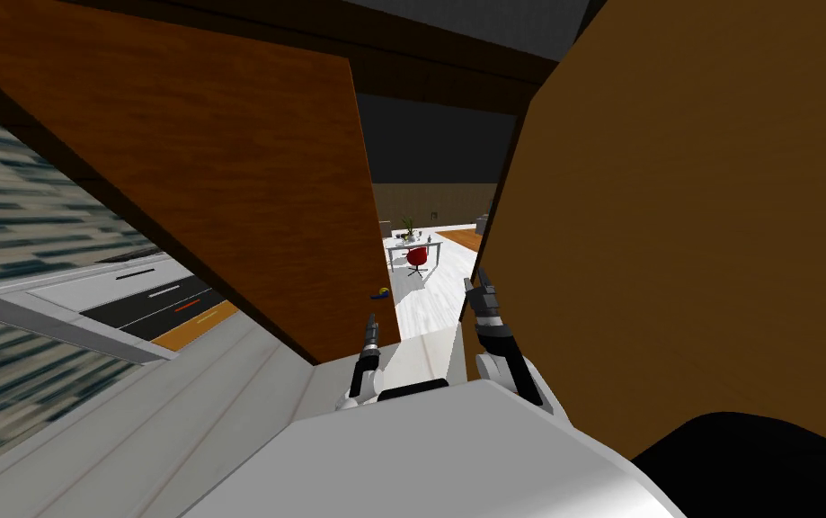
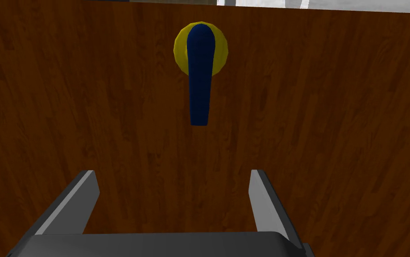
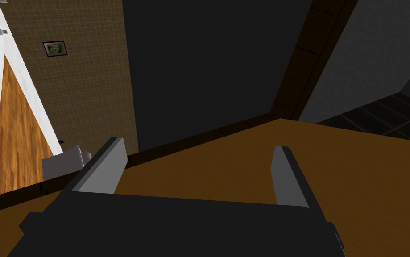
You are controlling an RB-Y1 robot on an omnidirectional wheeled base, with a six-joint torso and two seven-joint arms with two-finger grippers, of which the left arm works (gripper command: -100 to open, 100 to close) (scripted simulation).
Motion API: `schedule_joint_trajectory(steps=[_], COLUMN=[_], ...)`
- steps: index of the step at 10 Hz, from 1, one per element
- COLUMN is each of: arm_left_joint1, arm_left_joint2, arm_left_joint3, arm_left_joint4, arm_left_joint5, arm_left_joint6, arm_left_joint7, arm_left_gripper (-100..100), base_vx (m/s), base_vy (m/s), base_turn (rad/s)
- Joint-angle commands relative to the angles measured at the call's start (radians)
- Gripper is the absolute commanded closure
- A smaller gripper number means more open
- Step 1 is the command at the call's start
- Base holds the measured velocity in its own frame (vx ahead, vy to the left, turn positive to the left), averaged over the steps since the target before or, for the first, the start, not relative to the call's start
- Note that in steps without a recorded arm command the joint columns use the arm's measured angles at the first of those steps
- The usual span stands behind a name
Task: Pull the door open
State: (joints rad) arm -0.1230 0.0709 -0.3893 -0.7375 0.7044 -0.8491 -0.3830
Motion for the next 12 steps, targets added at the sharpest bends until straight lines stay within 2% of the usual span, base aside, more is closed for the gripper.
schedule_joint_trajectory(steps=[1, 2, 6, 8, 10, 11, 12], arm_left_joint1=[-0.011, -0.004, -0.006, -0.007, -0.007, -0.008, -0.009], arm_left_joint2=[-0.002, -0.001, 0.038, 0.073, 0.073, 0.100, 0.117], arm_left_joint3=[-0.008, -0.005, 0.002, 0.010, 0.010, 0.018, 0.024], arm_left_joint4=[0.029, 0.014, 0.023, 0.031, 0.031, 0.038, 0.044], arm_left_joint5=[0.012, 0.007, 0.011, 0.015, 0.015, 0.018, 0.021], arm_left_joint6=[-0.005, -0.002, 0.000, 0.002, 0.002, 0.004, 0.005], arm_left_joint7=[-0.004, -0.004, 0.001, 0.008, 0.008, 0.014, 0.019], arm_left_gripper=[-100, -100, -100, -100, -100, -100, -100], base_vx=[0.164, 0.073, -0.141, -0.191, -0.081, -0.059, -0.088], base_vy=[-0.016, -0.011, 0.022, 0.001, 0.003, 0.011, 0.025], base_turn=[-0.019, 0.001, -0.019, 0.000, 0.002, 0.023, 0.027])
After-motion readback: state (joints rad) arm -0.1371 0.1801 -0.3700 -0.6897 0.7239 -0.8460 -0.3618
